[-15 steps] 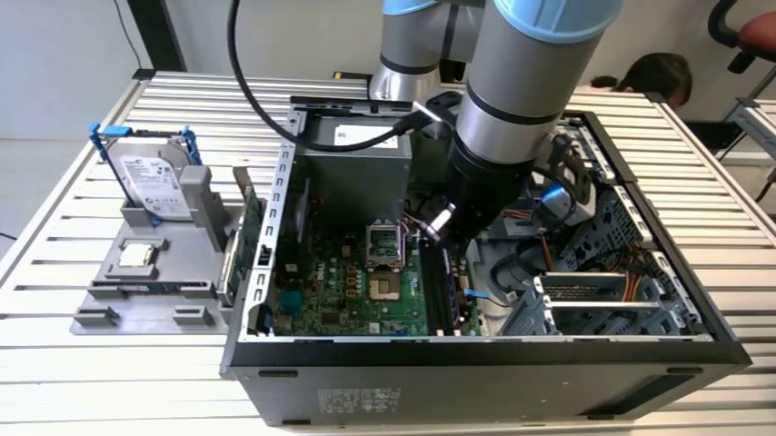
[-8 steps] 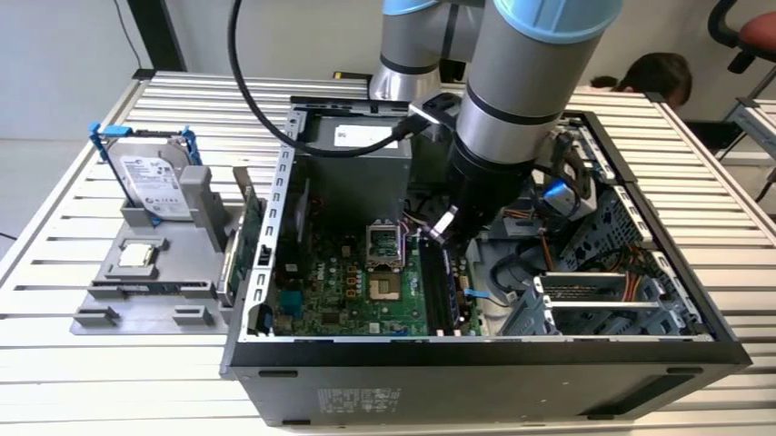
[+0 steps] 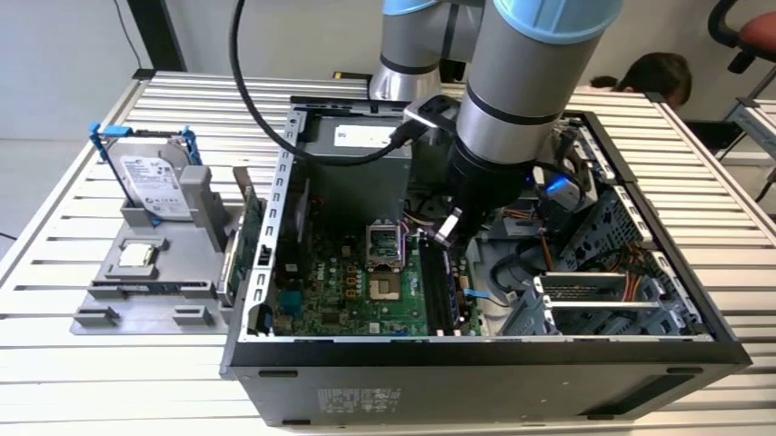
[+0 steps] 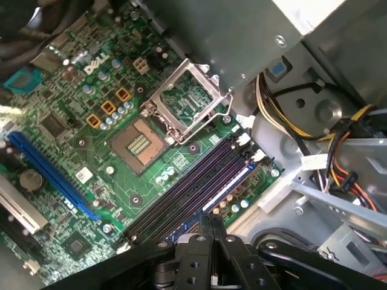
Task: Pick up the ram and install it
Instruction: 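Press down the ram until it locks into place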
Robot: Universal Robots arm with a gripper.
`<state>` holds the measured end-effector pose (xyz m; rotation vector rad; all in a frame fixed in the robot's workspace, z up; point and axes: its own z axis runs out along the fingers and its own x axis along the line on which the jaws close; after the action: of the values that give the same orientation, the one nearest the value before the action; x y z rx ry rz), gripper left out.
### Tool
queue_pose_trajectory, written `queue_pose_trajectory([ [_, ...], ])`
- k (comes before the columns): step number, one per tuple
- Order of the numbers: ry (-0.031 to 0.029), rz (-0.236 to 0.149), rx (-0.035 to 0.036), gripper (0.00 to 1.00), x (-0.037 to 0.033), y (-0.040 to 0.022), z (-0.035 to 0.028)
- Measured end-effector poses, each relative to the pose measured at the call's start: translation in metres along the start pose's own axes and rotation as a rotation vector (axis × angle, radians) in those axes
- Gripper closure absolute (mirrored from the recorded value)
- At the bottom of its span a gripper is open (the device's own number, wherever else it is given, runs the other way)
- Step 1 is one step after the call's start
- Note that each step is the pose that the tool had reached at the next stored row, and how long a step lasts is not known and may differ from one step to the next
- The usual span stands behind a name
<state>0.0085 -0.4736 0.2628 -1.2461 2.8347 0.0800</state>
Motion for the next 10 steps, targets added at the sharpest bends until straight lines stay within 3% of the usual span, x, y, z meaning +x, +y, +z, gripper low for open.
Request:
queue_pose_trajectory([
  [10, -0.0003, -0.178, -0.0049, 1.00, 0.0000, 0.0000, 0.0000],
])
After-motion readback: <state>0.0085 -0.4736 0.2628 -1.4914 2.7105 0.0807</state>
